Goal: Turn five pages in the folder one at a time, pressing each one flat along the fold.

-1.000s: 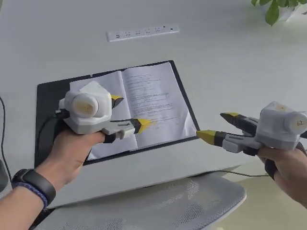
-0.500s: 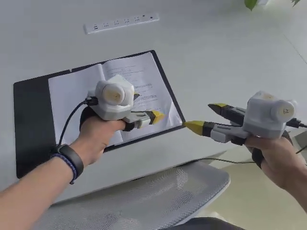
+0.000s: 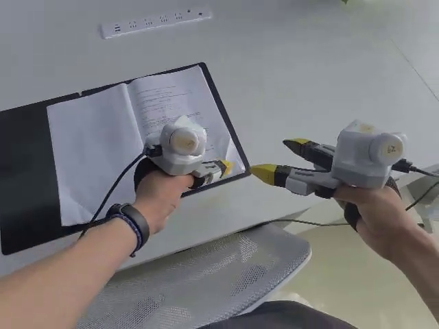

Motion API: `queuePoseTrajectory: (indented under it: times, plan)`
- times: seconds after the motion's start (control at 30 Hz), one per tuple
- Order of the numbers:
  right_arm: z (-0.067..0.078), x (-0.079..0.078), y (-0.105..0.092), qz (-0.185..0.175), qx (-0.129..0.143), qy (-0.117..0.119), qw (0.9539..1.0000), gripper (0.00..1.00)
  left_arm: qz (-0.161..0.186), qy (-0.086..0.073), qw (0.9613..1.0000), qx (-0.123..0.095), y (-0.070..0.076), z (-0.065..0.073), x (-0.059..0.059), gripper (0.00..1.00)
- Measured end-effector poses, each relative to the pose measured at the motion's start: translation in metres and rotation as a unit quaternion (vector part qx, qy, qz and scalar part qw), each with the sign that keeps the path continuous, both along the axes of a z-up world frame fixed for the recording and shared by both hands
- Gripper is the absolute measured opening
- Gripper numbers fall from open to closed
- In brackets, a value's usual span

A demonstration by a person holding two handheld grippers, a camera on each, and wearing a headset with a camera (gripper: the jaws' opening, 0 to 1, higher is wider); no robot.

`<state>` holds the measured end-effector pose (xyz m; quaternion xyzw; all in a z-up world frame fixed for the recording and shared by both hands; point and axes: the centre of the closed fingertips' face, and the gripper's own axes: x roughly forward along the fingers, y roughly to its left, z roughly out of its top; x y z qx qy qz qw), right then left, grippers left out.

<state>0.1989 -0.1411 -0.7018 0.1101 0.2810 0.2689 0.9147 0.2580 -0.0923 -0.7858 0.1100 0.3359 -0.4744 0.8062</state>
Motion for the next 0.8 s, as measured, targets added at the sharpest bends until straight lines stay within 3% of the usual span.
queuePoseTrajectory:
  times: [0.23, 0.27, 0.3, 0.47, 0.67, 0.8]
  plan:
    - [0.0, -0.002, -0.006, 0.001, -0.002, 0.003, 1.0, 0.65, -0.01, -0.015, 0.9996, 0.019, -0.007, -0.014, -0.01, 0.4]
    - [0.0, -0.002, -0.008, 0.0, -0.003, 0.003, 1.0, 0.65, -0.013, -0.035, 0.9989, 0.03, -0.006, -0.015, -0.009, 0.4]
    - [0.0, -0.002, -0.009, 0.0, -0.003, 0.004, 1.0, 0.65, -0.015, -0.044, 0.9982, 0.037, -0.005, -0.015, -0.008, 0.39]
    - [-0.002, -0.003, -0.013, -0.005, 0.001, 0.006, 1.0, 0.64, -0.009, -0.06, 0.9975, 0.037, -0.007, -0.019, -0.006, 0.37]
    - [-0.004, -0.004, -0.01, -0.003, 0.002, 0.008, 1.0, 0.64, -0.027, -0.086, 0.9955, 0.031, -0.013, -0.02, -0.014, 0.24]
    - [-0.005, -0.006, -0.008, -0.001, 0.004, 0.01, 0.9999, 0.64, -0.015, -0.083, 0.9961, 0.024, -0.012, -0.021, -0.011, 0.21]
